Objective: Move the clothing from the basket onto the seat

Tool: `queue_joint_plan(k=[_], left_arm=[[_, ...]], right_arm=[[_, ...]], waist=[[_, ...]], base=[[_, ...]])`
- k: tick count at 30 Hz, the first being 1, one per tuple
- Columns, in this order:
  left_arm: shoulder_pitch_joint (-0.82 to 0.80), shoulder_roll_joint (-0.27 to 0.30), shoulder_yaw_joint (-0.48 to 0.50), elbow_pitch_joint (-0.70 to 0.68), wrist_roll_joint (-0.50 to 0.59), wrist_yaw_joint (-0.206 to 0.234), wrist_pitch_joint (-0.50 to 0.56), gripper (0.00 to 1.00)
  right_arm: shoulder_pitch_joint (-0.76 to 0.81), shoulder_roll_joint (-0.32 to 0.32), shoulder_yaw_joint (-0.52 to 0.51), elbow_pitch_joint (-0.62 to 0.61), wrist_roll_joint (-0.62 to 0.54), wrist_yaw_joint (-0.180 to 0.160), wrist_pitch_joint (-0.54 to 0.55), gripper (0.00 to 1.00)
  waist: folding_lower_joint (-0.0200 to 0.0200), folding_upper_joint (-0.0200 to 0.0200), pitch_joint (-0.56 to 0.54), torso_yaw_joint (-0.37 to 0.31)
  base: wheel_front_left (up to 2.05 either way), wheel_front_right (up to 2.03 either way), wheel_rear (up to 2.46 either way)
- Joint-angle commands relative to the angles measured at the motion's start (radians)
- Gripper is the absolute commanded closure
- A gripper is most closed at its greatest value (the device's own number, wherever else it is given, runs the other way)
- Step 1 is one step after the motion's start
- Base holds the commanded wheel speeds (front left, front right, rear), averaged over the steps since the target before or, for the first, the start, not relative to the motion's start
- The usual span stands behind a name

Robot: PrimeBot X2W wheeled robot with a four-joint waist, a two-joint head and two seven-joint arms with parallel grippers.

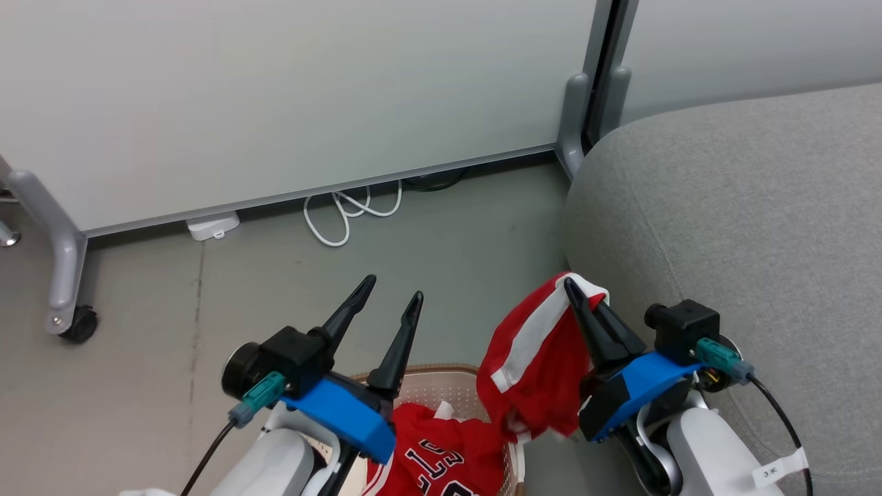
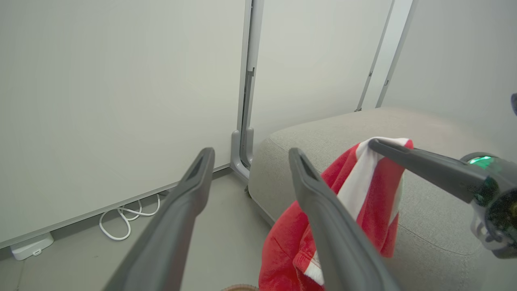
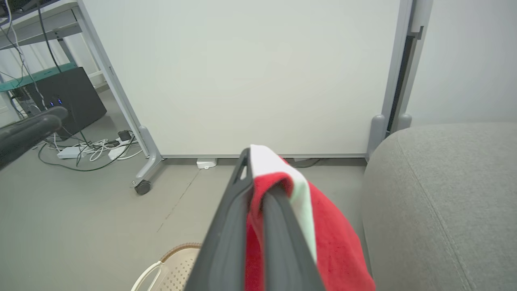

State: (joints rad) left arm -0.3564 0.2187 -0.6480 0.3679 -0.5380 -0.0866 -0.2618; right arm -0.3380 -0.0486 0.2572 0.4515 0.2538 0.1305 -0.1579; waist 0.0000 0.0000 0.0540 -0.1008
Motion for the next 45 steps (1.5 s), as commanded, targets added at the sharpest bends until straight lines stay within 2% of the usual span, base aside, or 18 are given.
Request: queue_joint_plan(k=[1, 8, 15, 33, 39, 45], left_arm=[[0.038, 0.015, 0.030, -0.017, 0.021, -0.004, -0.005, 0.00], [0.133, 0.033, 0.110, -0.067, 0.074, -0.008, -0.005, 0.00], [0.181, 0.018, 0.160, -0.087, 0.114, -0.017, -0.005, 0.00], [0.166, -0.003, 0.168, -0.062, 0.152, -0.041, -0.005, 0.00], [0.156, 0.003, 0.166, -0.057, 0.156, -0.045, -0.005, 0.00], [0.146, 0.007, 0.159, -0.054, 0.157, -0.047, -0.005, 0.00]], right_arm=[[0.027, -0.003, -0.013, -0.035, -0.009, 0.000, 0.012, 1.00], [0.084, -0.003, -0.042, -0.116, -0.025, 0.000, 0.050, 1.00], [0.122, -0.003, -0.057, -0.172, -0.032, 0.000, 0.076, 1.00], [0.142, -0.003, -0.053, -0.203, -0.006, 0.000, 0.076, 1.00], [0.137, -0.003, -0.054, -0.194, -0.002, 0.000, 0.068, 1.00], [0.130, -0.003, -0.067, -0.190, 0.004, 0.000, 0.057, 1.00]], waist=[[0.0000, 0.0000, 0.000, -0.014], [0.0000, 0.0000, 0.003, -0.052], [0.0000, 0.0000, 0.008, -0.097], [0.0000, 0.0000, 0.033, -0.299], [0.0000, 0.0000, 0.047, -0.331], [0.0000, 0.0000, 0.058, -0.335]], base=[[0.00, 0.00, 0.00], [0.00, 0.00, 0.00], [0.00, 0.00, 0.00], [0.00, 0.00, 0.00], [0.00, 0.00, 0.00], [0.00, 0.00, 0.00]])
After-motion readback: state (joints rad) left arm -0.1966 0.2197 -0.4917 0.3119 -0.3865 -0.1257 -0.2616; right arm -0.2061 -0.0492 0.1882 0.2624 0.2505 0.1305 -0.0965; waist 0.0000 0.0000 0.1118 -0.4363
